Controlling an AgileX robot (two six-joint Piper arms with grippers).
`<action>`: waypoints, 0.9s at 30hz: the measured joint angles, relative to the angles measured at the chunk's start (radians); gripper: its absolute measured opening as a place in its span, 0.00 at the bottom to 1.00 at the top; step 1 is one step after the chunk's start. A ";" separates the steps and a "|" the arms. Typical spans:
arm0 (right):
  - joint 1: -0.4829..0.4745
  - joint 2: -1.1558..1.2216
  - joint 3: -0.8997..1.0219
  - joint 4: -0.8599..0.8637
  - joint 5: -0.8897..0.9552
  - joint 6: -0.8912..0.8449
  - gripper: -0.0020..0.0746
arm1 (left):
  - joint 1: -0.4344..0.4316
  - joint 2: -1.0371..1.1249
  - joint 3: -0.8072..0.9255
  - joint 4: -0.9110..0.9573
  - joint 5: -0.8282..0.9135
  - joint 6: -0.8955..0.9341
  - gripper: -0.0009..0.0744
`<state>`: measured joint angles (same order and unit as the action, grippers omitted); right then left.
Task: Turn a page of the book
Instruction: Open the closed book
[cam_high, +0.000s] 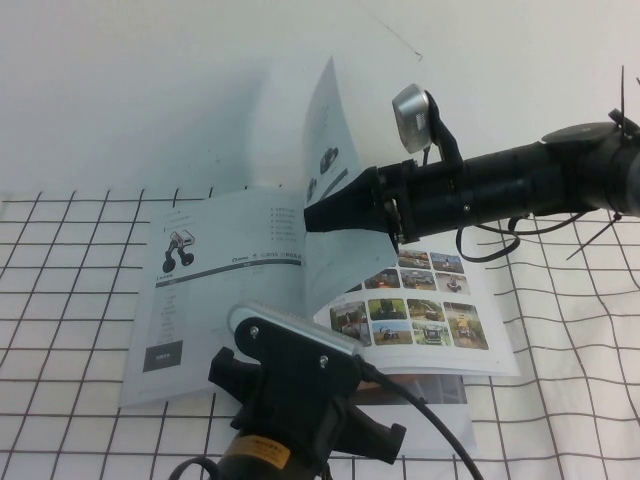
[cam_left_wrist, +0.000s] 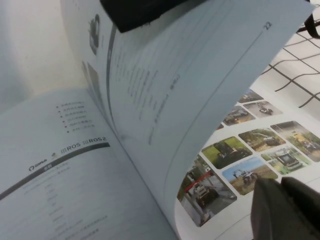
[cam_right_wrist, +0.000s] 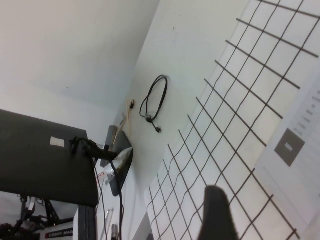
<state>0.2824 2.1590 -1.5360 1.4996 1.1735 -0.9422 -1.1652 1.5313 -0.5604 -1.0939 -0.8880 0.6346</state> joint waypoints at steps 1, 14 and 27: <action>0.005 0.000 0.000 0.003 0.000 0.002 0.60 | 0.002 0.002 0.000 0.002 -0.004 0.000 0.01; 0.005 -0.062 0.000 0.024 0.000 0.008 0.60 | 0.088 0.006 -0.002 -0.155 0.055 -0.002 0.01; 0.005 -0.092 0.000 0.026 0.006 -0.009 0.60 | 0.090 0.006 -0.002 -0.215 0.164 0.003 0.01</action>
<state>0.2871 2.0670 -1.5360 1.5254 1.1796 -0.9514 -1.0748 1.5373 -0.5621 -1.3085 -0.7240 0.6378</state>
